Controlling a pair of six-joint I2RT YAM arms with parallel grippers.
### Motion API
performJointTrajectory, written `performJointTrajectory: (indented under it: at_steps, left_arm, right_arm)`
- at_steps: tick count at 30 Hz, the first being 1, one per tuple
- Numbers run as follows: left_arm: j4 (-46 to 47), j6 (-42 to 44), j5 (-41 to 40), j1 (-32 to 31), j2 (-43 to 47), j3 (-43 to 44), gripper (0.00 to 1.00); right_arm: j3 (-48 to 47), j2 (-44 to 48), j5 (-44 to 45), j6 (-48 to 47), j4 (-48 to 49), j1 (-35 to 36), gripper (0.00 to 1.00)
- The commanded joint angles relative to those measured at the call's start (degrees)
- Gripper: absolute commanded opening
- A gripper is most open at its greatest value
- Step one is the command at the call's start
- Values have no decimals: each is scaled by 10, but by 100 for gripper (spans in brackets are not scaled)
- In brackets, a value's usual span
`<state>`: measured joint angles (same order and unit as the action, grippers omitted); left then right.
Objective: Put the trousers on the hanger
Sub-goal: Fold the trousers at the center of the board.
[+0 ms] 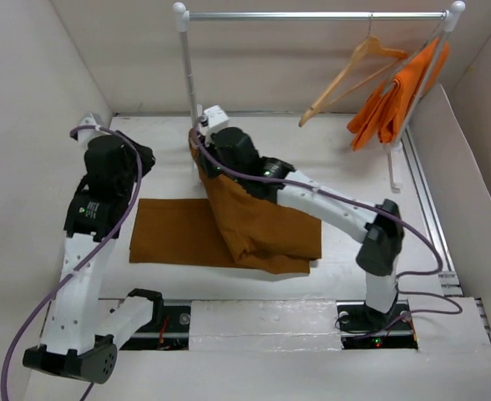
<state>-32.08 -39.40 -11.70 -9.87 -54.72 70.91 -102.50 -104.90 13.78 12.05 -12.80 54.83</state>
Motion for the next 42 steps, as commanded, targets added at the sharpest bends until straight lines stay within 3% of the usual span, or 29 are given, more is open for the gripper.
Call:
performJointTrajectory:
  at_steps: [1, 8, 9, 10, 11, 14, 15, 18, 19, 21, 22, 23, 24, 29, 31, 32, 35, 37, 38, 39, 41, 42]
  left_arm:
    - [-18, 20, -67, 4, 3, 96, 22]
    - [-46, 27, -116, 4, -7, 181, 23]
    - [-49, 27, -129, 4, -7, 191, 25]
    - [-53, 27, -133, 4, -7, 192, 25]
    - [-54, 28, -138, 4, -7, 193, 25]
    - [-53, 27, -158, 4, -7, 178, 26]
    - [-51, 26, -169, 4, -6, 159, 27]
    - [-38, 21, -184, 4, 8, 91, 30]
    - [-36, 20, -178, 4, 15, 70, 30]
    - [-27, 16, -133, 4, 24, -13, 30]
    - [-15, 6, -113, 4, 29, -47, 30]
    - [-7, -5, -90, 4, 39, -80, 30]
    - [4, -13, -38, 4, 44, -152, 30]
    - [66, -93, 48, 4, 51, -340, 28]
    - [68, -114, 56, 4, 38, -381, 26]
    - [57, -124, 55, 4, 37, -379, 26]
    - [-8, -154, -19, 4, 41, -329, 31]
    - [-63, -180, -93, 4, 46, -277, 48]
    - [-104, -221, -138, 4, 41, -237, 71]
    - [-105, -221, -139, 4, 41, -236, 71]
    - [-131, -265, -166, 9, 35, -227, 88]
    - [-130, -270, -172, 15, 24, -230, 91]
  right_arm:
    - [-105, -55, -26, 13, 94, 40, 0]
    - [-220, -208, -124, 37, 94, 106, 2]
    - [-227, -223, -133, 48, 102, 111, 10]
    - [-234, -243, -188, 59, 110, 117, 26]
    - [-247, -284, -213, 66, 114, 117, 53]
    - [-321, -340, -277, 52, 46, 117, 75]
    - [-318, -333, -275, 41, 13, 117, 77]
    - [-216, -237, -279, 13, 53, 95, 77]
    - [-123, -206, -282, 8, 65, 79, 72]
    - [-35, -114, -278, -8, 80, 62, 59]
    - [49, -83, -273, -15, 81, 54, 46]
    - [89, -52, -259, -29, 78, 38, 10]
    - [128, -24, -255, -34, 72, 30, 1]
    - [346, 144, -213, -62, 35, -6, 1]
    - [381, 187, -194, -69, 2, -34, 18]
    - [412, 198, -200, -78, 1, -43, 37]
    - [435, 224, -241, -92, 7, -65, 51]
    - [438, 229, -235, -99, -6, -70, 52]
    - [447, 238, -246, -106, -6, -77, 52]
    - [447, 238, -246, -106, -7, -77, 52]
    - [469, 255, -256, -106, 4, -84, 53]
    - [476, 263, -274, -107, 8, -89, 54]
